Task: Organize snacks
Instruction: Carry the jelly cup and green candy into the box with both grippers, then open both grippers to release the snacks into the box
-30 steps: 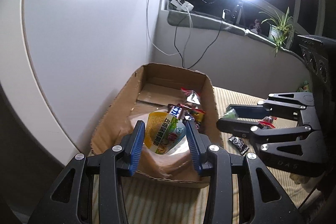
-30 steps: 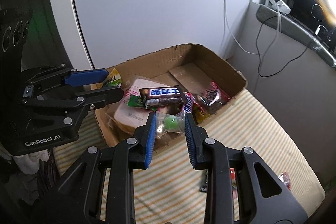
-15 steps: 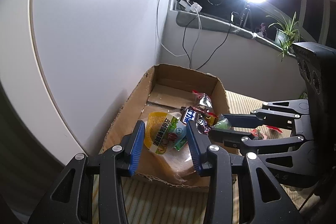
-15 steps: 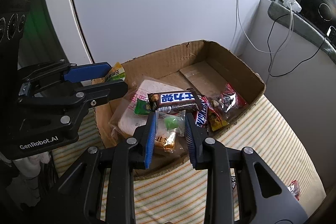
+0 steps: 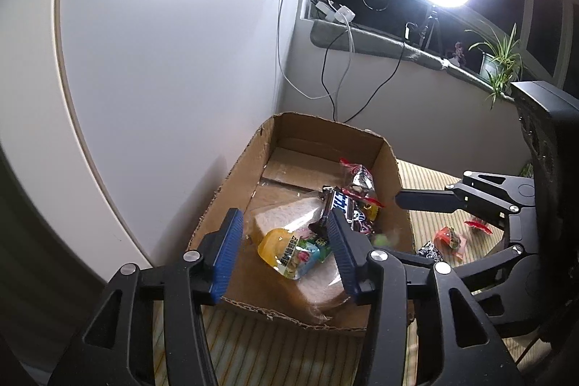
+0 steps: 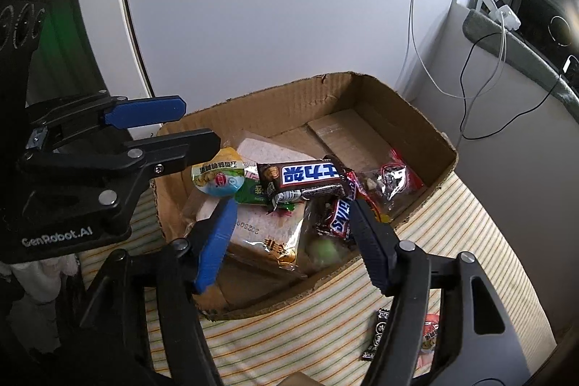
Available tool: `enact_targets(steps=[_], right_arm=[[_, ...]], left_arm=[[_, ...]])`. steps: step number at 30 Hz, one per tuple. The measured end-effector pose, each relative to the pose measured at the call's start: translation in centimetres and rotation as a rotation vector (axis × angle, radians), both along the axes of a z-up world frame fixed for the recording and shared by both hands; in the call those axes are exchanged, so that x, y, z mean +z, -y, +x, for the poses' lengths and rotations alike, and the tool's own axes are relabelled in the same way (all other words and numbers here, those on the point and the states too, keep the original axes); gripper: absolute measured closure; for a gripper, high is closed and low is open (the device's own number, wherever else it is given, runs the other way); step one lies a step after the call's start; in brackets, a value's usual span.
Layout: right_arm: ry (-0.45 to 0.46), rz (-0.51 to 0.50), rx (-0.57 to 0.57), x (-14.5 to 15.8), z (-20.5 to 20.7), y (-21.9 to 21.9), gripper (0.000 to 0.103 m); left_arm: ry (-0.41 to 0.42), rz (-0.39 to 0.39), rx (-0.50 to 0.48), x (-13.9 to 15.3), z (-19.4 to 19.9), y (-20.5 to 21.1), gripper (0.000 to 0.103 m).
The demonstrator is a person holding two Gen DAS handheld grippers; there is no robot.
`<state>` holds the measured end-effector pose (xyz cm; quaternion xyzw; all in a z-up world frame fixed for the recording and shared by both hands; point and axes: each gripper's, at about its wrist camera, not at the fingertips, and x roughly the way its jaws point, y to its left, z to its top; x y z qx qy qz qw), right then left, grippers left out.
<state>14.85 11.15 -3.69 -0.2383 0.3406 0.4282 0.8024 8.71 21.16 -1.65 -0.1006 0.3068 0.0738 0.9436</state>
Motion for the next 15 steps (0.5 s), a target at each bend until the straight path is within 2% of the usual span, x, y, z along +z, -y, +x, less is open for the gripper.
enact_targets(steps=[2, 6, 15], right_arm=[[-0.001, -0.005, 0.001, 0.0, 0.0, 0.2, 0.036], [-0.002, -0.010, -0.009, 0.0, 0.2, 0.7, 0.036], [0.007, -0.001, -0.027, 0.8, 0.3, 2.0, 0.036]], left_arm=[[0.000, 0.002, -0.001, 0.0, 0.0, 0.0, 0.055], [0.001, 0.011, -0.001, 0.1, 0.0, 0.3, 0.047], [0.007, 0.021, 0.000, 0.6, -0.2, 0.9, 0.042]])
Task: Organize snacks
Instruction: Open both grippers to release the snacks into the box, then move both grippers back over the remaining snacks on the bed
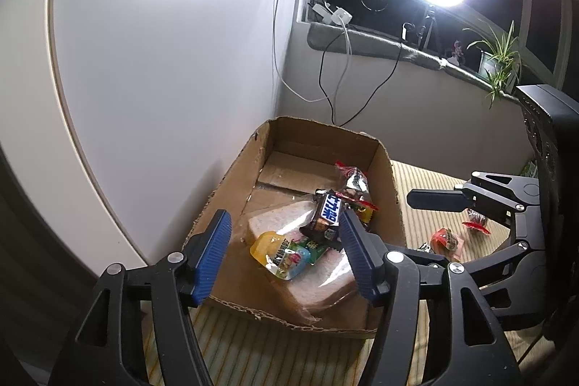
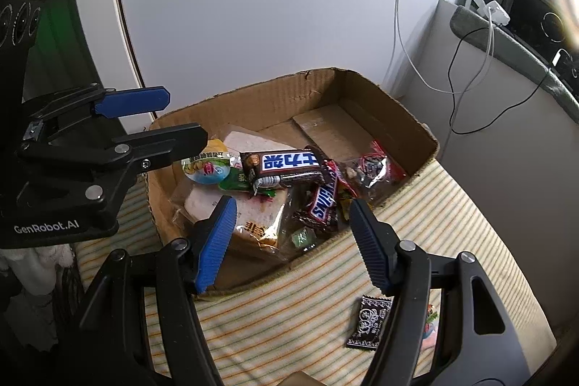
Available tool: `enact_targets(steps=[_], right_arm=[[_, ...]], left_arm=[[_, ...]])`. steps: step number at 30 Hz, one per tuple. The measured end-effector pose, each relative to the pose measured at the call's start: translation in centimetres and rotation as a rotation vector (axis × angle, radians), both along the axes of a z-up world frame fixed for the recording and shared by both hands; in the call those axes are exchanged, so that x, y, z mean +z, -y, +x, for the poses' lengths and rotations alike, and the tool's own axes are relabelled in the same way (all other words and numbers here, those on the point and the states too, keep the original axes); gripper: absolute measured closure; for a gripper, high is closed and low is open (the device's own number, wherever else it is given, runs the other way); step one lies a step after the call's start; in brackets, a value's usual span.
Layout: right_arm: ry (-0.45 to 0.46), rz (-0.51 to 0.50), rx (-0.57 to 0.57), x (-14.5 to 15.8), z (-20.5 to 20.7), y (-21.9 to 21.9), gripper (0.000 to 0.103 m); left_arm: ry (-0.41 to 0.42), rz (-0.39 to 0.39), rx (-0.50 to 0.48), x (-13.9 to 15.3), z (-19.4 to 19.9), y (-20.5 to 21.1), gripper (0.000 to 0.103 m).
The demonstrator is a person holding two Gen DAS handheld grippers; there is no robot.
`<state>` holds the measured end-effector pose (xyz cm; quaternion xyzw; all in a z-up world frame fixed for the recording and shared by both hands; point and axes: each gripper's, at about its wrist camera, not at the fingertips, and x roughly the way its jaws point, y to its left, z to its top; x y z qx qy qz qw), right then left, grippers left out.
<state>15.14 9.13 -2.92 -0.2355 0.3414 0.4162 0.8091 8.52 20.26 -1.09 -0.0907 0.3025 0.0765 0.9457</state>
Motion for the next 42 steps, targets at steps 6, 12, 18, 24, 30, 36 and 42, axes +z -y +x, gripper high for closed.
enact_targets(steps=[6, 12, 18, 24, 30, 36, 42], right_arm=[[0.009, 0.006, -0.014, 0.5, 0.0, 1.1, 0.036], [0.012, 0.015, -0.036, 1.0, 0.0, 3.1, 0.035], [0.034, 0.037, -0.094, 1.8, 0.3, 6.3, 0.020], [0.039, 0.049, -0.185, 2.2, 1.8, 10.6, 0.018], [0.034, 0.042, -0.299, 1.5, 3.6, 15.7, 0.018], [0.008, 0.030, -0.374, 0.3, 5.0, 19.8, 0.018], [-0.010, 0.003, -0.382, -1.1, 5.4, 22.1, 0.018]], left_arm=[[0.002, 0.013, -0.011, 0.3, 0.0, 1.0, 0.037], [0.006, 0.015, -0.025, 0.5, 0.0, 2.2, 0.028], [0.002, 0.009, -0.042, 0.5, 0.2, 3.4, 0.028], [-0.002, 0.005, -0.077, 0.2, 0.2, 5.4, 0.028], [0.002, 0.008, -0.133, 0.1, 0.4, 8.6, 0.028], [-0.012, 0.019, -0.198, -0.4, 1.0, 12.2, 0.028], [-0.047, 0.026, -0.272, -1.5, 1.6, 15.6, 0.031]])
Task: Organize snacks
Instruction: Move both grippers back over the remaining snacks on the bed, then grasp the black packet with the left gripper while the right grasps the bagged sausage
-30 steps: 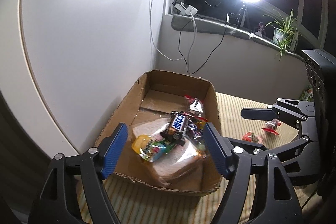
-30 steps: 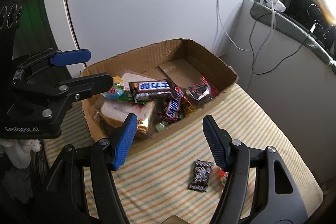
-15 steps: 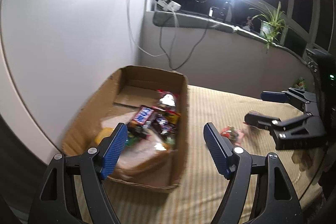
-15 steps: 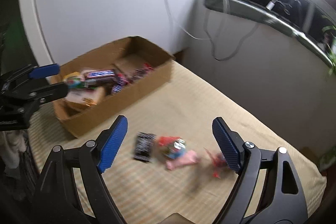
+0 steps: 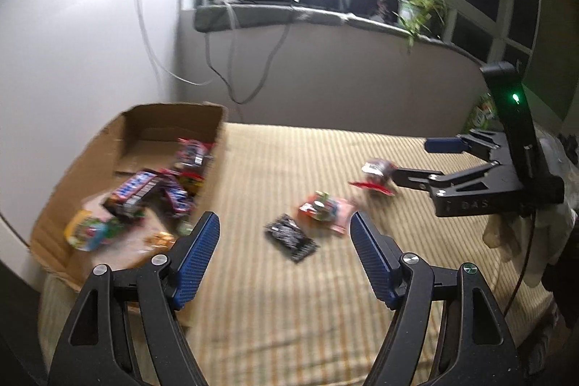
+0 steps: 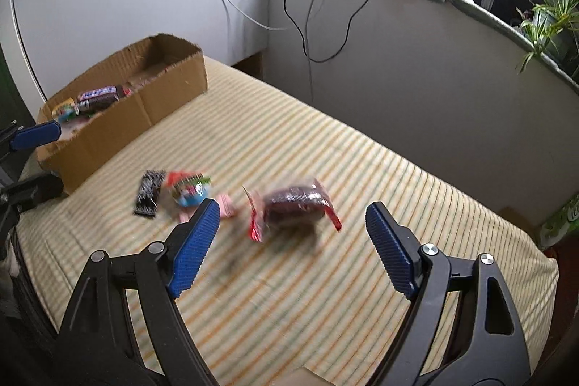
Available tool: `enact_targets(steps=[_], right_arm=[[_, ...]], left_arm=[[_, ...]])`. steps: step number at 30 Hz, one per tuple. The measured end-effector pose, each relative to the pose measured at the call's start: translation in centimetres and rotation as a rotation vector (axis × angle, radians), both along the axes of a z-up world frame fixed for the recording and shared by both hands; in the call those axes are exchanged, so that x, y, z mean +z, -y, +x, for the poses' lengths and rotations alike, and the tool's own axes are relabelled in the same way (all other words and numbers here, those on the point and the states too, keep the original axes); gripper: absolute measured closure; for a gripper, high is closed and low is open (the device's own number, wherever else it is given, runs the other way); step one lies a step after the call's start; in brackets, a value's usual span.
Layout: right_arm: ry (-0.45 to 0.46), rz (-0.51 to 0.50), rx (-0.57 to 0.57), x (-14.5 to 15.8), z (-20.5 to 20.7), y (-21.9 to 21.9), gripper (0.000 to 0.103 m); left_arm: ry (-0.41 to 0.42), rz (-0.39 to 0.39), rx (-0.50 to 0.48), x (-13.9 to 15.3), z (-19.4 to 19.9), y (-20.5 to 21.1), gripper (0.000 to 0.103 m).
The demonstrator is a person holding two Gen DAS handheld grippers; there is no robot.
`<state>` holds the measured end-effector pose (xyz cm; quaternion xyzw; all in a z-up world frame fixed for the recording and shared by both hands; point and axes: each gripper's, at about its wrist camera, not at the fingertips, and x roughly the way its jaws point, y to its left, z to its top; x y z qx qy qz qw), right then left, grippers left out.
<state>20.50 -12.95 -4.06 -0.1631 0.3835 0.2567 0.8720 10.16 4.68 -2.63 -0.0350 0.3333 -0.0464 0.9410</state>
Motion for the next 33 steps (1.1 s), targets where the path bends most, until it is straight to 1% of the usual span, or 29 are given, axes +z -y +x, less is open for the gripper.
enact_targets(steps=[1, 3, 5, 8, 10, 14, 17, 20, 22, 25, 26, 27, 31, 33], right_arm=[[-0.008, 0.002, 0.000, -0.2, 0.0, 0.2, 0.018], [-0.035, 0.017, 0.006, -0.7, 0.3, 0.4, 0.018], [-0.048, 0.023, 0.005, -1.1, 0.4, 0.4, 0.018], [-0.034, 0.009, 0.000, -1.6, 1.1, -0.1, 0.018], [-0.035, 0.002, 0.006, -1.8, 1.5, -0.5, 0.018], [-0.028, -0.034, 0.030, -2.5, 2.6, -2.0, 0.018], [-0.033, -0.062, 0.034, -3.3, 3.6, -2.8, 0.018], [-0.040, -0.073, 0.031, -3.9, 4.2, -3.0, 0.018], [-0.043, -0.078, 0.026, -4.4, 4.6, -3.2, 0.018], [-0.052, -0.075, 0.027, -4.7, 4.9, -3.2, 0.018], [-0.053, -0.076, 0.029, -4.8, 4.9, -3.3, 0.018], [-0.053, -0.077, 0.030, -4.9, 4.9, -3.3, 0.018], [-0.059, -0.077, 0.040, -5.1, 5.0, -3.4, 0.018], [-0.064, -0.076, 0.045, -5.2, 5.1, -3.5, 0.018]], left_arm=[[-0.011, -0.003, -0.012, -0.3, 0.2, 0.5, 0.033], [-0.037, -0.016, -0.026, -1.0, 0.5, 1.0, 0.046], [-0.064, -0.027, -0.033, -1.6, 1.0, 1.4, 0.051], [-0.104, -0.043, -0.034, -2.7, 1.8, 1.5, 0.051], [-0.125, -0.056, -0.030, -3.2, 2.2, 1.5, 0.054], [-0.149, -0.039, -0.018, -4.1, 3.1, 1.7, 0.055], [-0.167, -0.030, -0.016, -4.5, 3.9, 1.8, 0.060], [-0.179, -0.030, -0.006, -5.0, 4.5, 1.9, 0.060], [-0.191, -0.045, -0.004, -5.4, 4.9, 1.8, 0.060], [-0.212, -0.032, 0.000, -6.2, 5.8, 1.9, 0.060], [-0.216, -0.026, 0.001, -6.4, 6.0, 2.0, 0.063], [-0.222, -0.023, 0.002, -6.7, 6.2, 2.1, 0.069], [-0.225, -0.022, 0.015, -6.9, 6.3, 2.0, 0.075], [-0.223, -0.018, 0.012, -6.9, 6.4, 2.1, 0.080]])
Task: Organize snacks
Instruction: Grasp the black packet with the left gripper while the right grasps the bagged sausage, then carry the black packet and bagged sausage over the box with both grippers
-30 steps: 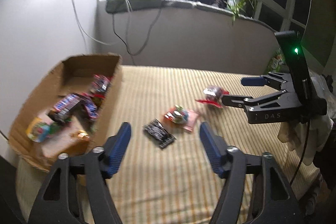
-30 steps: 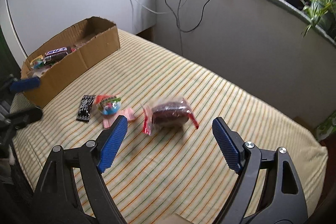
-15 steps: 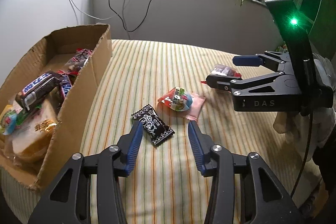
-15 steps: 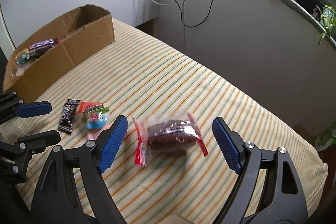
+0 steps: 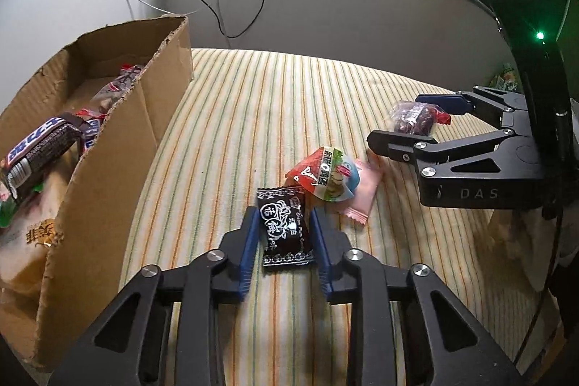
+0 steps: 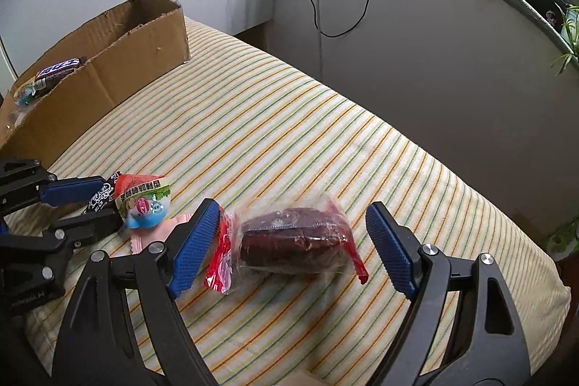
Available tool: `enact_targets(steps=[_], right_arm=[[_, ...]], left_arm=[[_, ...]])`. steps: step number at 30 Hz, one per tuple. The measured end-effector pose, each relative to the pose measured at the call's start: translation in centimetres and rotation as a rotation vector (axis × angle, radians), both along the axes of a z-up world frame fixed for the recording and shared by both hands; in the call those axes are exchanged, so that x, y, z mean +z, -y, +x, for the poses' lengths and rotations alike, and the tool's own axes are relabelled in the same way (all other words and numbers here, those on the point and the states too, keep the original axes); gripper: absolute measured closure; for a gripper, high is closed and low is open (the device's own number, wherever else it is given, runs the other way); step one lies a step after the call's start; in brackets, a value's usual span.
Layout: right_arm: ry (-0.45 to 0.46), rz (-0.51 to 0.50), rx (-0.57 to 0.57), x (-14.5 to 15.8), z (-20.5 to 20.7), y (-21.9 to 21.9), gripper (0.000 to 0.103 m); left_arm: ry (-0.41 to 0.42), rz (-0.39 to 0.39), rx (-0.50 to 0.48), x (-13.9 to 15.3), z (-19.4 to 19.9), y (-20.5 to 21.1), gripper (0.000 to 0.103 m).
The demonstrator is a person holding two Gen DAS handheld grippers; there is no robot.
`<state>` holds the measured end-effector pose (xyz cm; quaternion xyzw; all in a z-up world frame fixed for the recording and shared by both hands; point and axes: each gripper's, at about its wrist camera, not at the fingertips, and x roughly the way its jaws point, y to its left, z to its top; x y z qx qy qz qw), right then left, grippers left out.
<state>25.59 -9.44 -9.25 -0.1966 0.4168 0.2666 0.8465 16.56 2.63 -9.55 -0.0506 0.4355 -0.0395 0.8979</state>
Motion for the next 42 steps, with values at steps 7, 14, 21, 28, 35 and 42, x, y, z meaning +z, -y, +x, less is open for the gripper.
enact_targets(steps=[7, 14, 21, 28, 35, 42], right_arm=[[-0.025, 0.025, -0.001, -0.2, 0.3, -0.1, 0.040], [-0.032, 0.042, -0.012, 0.2, -0.1, 0.8, 0.045], [-0.023, 0.067, -0.030, 1.2, -0.4, 1.7, 0.045], [0.015, 0.088, -0.025, 3.4, -1.4, 1.4, 0.045], [0.052, 0.116, 0.002, 5.9, -2.4, -0.1, 0.045], [0.072, 0.138, 0.038, 7.6, -2.6, -3.0, 0.045]], left_arm=[[0.004, 0.004, -0.004, 0.0, -0.1, 0.1, 0.080], [0.017, -0.001, -0.006, 0.5, -0.4, 0.1, 0.080], [0.045, -0.015, -0.006, 1.6, -1.2, -0.2, 0.080], [0.096, -0.030, 0.003, 3.6, -2.1, -1.1, 0.080], [0.158, -0.016, 0.025, 6.0, -2.7, -3.2, 0.081], [0.192, 0.008, 0.067, 7.3, -2.6, -5.8, 0.081]])
